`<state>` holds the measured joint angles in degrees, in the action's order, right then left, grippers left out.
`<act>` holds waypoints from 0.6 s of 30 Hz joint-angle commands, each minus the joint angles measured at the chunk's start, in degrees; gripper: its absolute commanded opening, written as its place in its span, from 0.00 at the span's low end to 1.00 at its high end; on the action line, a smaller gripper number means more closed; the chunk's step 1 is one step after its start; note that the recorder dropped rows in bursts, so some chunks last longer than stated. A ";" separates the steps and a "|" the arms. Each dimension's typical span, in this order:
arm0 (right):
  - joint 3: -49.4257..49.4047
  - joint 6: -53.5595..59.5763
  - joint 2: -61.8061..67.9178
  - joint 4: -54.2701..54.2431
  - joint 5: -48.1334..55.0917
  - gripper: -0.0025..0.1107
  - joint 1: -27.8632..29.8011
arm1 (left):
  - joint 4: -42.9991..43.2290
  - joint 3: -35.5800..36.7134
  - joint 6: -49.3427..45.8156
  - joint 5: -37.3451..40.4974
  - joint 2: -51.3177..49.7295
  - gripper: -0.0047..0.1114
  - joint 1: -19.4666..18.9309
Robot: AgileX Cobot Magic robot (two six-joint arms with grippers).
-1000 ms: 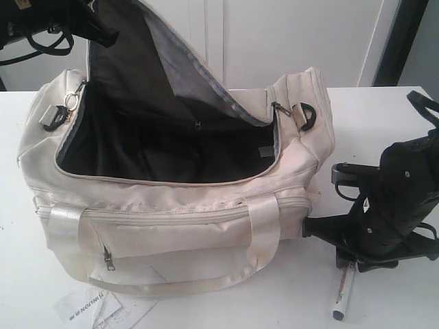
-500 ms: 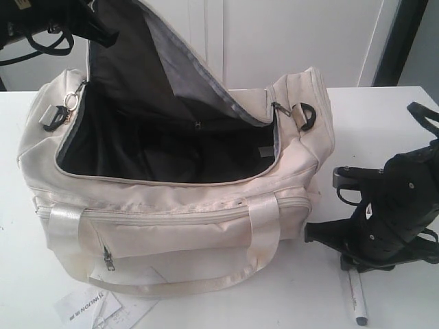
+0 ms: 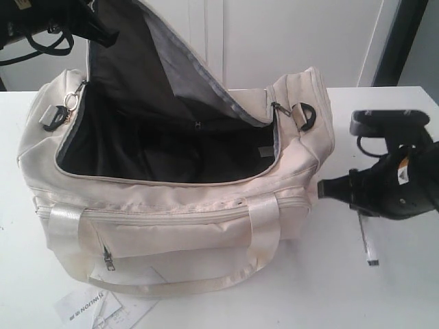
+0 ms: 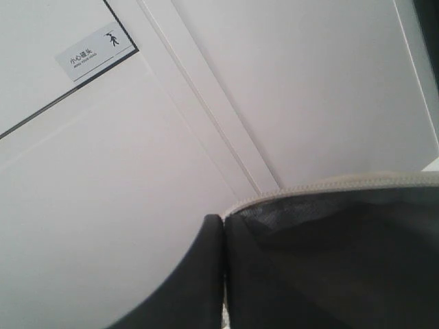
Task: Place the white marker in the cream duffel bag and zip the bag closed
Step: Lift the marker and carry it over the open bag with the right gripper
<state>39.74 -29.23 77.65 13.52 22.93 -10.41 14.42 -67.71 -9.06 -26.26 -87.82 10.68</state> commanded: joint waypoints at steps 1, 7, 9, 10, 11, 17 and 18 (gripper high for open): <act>-1.89 -2.58 -6.78 5.71 -8.50 0.02 0.32 | -0.69 -0.39 0.03 -1.08 0.23 0.04 -0.22; -4.22 -2.47 -10.40 9.96 -18.77 0.02 0.32 | -0.69 -0.39 0.03 -1.08 0.23 0.04 -0.22; -4.94 -2.36 -10.71 10.50 -21.72 0.02 0.32 | -0.69 -0.39 0.03 -1.08 0.23 0.04 -0.22; -5.18 -2.20 -10.71 10.50 -23.51 0.02 0.32 | -0.69 -0.39 0.03 -1.08 0.23 0.04 -0.22; -5.47 -1.46 -10.71 10.58 -25.13 0.02 0.32 | -0.69 -0.39 0.03 -1.08 0.23 0.04 -0.22; -6.43 0.78 -10.83 10.58 -35.26 0.02 0.21 | -0.69 -0.39 0.03 -1.08 0.23 0.04 -0.22; -6.43 0.90 -10.83 10.58 -37.13 0.02 0.21 | -0.69 -0.39 0.03 -1.08 0.23 0.04 -0.22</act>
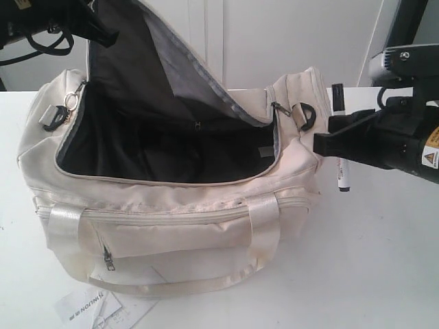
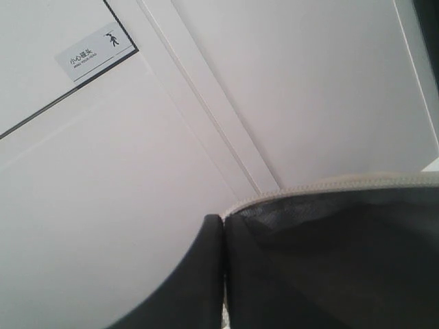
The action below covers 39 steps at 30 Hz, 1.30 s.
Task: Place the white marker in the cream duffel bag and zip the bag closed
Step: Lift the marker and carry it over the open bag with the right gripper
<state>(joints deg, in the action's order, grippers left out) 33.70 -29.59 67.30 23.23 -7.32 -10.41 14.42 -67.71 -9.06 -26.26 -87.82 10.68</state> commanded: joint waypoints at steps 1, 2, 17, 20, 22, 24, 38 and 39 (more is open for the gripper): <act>-0.39 1.41 -0.48 0.87 -8.44 0.02 0.21 | -0.69 -0.39 0.03 -1.08 0.23 0.04 -0.22; -0.39 1.80 -0.48 0.87 -10.54 0.02 0.21 | -0.69 -0.39 0.03 -1.08 0.23 0.04 -0.22; 0.79 2.14 5.65 12.93 -47.21 0.02 0.09 | -0.69 -0.39 0.03 -1.08 0.23 0.04 -0.22; 2.05 3.34 8.87 13.01 -51.33 0.02 -1.56 | -0.69 -0.39 0.03 -1.08 0.23 0.04 -0.22; 3.39 4.60 11.13 13.01 -52.23 0.02 -3.07 | -0.69 -0.39 0.03 -1.08 0.23 0.04 -0.22; 4.75 5.90 12.85 13.01 -52.35 0.02 -4.54 | -0.69 -0.39 0.03 -1.08 0.23 0.04 -0.22; 14.87 15.92 27.51 13.01 -52.35 0.02 -11.57 | -0.69 -0.39 0.03 -1.08 0.23 0.04 -0.22; 15.70 15.92 28.37 13.01 -52.35 0.02 -11.87 | -0.69 -0.39 0.03 -1.08 0.23 0.04 -0.22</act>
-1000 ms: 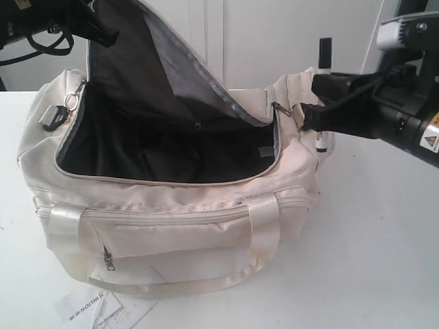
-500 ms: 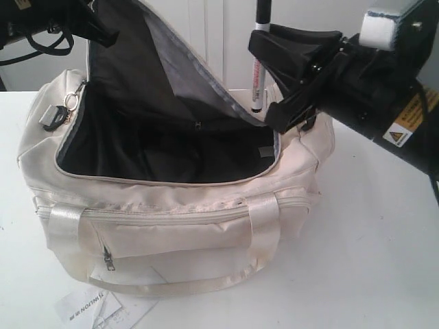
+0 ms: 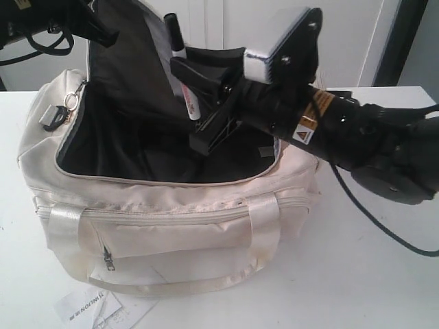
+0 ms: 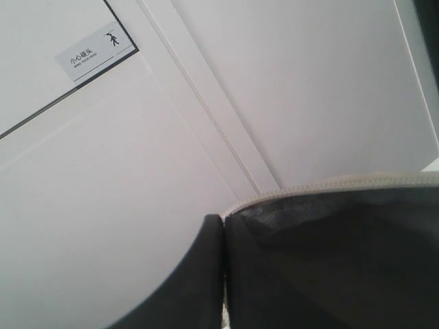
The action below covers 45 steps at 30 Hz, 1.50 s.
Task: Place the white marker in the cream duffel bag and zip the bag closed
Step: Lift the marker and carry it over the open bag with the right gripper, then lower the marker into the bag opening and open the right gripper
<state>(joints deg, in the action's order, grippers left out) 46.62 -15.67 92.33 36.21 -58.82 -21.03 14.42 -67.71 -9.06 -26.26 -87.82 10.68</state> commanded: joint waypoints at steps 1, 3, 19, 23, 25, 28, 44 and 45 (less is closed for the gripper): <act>3.55 2.00 4.33 0.03 -0.84 0.02 -1.39 | -0.69 -0.39 0.03 -1.08 0.23 0.04 -0.22; 4.63 2.78 5.94 0.03 -0.84 0.02 -1.91 | -0.69 -0.39 0.03 -1.08 0.23 0.04 -0.22; 7.06 5.36 10.96 -1.91 5.72 0.50 -1.91 | -0.69 -0.39 0.03 -1.08 0.23 0.04 -0.22; 7.06 2.22 10.21 0.10 -0.91 0.50 -1.91 | -0.69 -0.39 0.03 -1.08 0.23 0.04 -0.22; 7.06 -3.89 9.09 3.18 -2.74 0.50 -1.91 | -0.69 -0.39 0.03 -1.08 0.23 0.04 -0.22; 7.06 -15.36 7.56 9.32 -2.41 0.46 -1.91 | -0.69 -0.39 0.03 -1.08 0.23 0.04 -0.22; 7.30 -70.42 -3.49 63.74 7.46 0.02 -1.39 | -0.69 -0.39 0.03 -1.08 0.23 0.04 -0.22; 7.30 -71.92 -3.99 63.74 7.06 0.02 -1.09 | -0.69 -0.39 0.03 -1.08 0.23 0.04 -0.22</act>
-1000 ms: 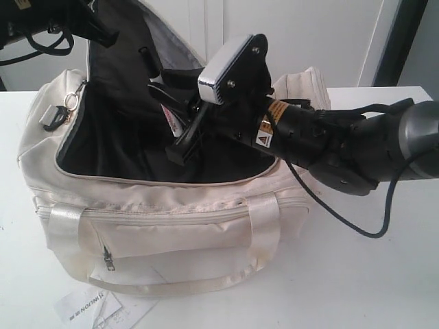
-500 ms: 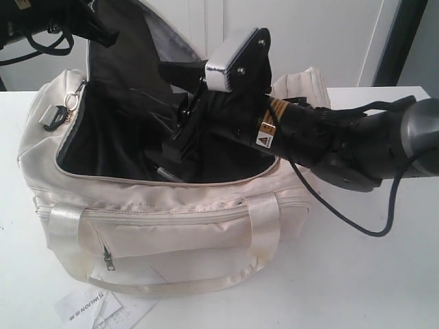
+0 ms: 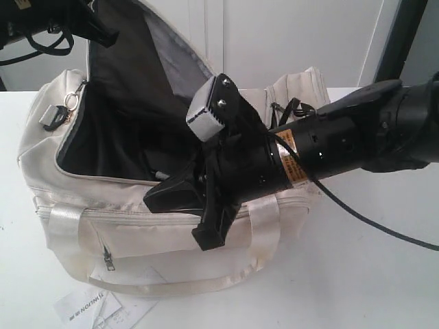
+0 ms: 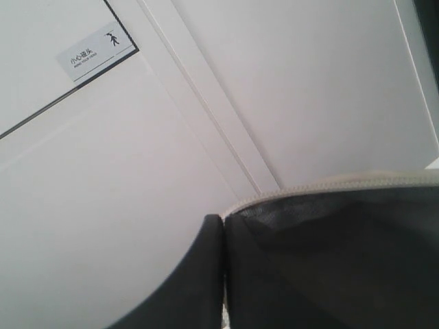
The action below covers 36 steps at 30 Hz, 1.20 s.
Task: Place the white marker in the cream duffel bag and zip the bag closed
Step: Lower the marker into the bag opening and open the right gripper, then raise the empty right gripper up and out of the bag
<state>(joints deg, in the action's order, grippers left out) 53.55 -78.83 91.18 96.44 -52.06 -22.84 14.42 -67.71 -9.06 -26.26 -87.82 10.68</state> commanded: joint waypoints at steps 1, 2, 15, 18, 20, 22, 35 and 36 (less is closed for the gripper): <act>0.50 -11.21 -3.43 3.50 0.30 0.02 0.83 | -0.69 -0.39 0.03 -1.08 0.23 0.04 -0.22; 0.50 -11.77 -3.55 3.50 0.30 0.02 0.83 | -0.69 -0.39 0.03 -1.08 0.23 0.04 -0.22; 1.39 -10.23 -9.04 3.50 7.46 0.02 0.83 | -0.69 -0.39 0.03 -1.08 0.23 0.04 -0.22; 1.29 -8.29 -13.46 3.50 20.80 0.02 0.83 | -0.69 -0.39 0.03 -1.08 0.23 0.04 -0.22; 1.18 -8.29 -17.01 3.50 28.62 0.02 0.83 | -0.69 -0.39 0.03 -1.08 0.23 0.04 -0.22; 1.18 -8.29 -19.69 3.50 34.42 0.02 0.83 | -0.69 -0.39 0.03 -1.08 0.23 0.04 -0.22; 0.92 -26.55 -21.11 3.50 5.91 0.02 0.83 | -0.69 -0.39 0.03 -1.08 0.23 0.04 -0.22; 0.63 -23.88 -20.25 3.50 -1.54 0.02 0.83 | -0.69 -0.39 0.03 -1.08 0.23 0.04 -0.22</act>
<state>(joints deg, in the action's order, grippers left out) 54.61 -107.18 69.16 99.38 -34.93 -22.31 14.42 -67.71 -9.06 -26.26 -87.82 10.68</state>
